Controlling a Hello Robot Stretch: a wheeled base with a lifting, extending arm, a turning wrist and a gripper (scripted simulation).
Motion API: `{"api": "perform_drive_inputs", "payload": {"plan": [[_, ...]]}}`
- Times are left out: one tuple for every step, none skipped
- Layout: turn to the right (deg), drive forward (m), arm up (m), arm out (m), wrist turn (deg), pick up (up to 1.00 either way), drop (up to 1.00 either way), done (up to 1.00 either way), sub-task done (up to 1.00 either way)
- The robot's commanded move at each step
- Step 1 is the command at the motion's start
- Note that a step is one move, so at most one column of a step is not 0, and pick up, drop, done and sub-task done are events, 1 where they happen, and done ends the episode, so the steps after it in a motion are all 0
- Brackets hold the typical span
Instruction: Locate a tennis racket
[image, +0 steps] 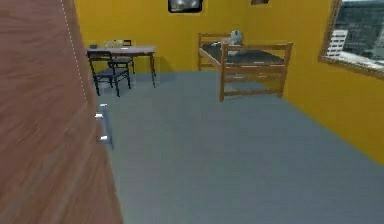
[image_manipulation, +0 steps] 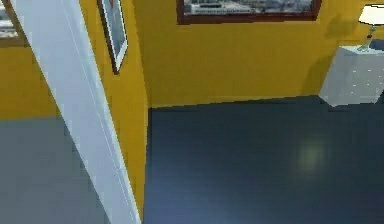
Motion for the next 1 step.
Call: {"api": "perform_drive_inputs", "payload": {"plan": [[0.0, 1.00, 0.00, 0.00, 0.0, 0.00, 0.00, 0.00, 0.00]]}}
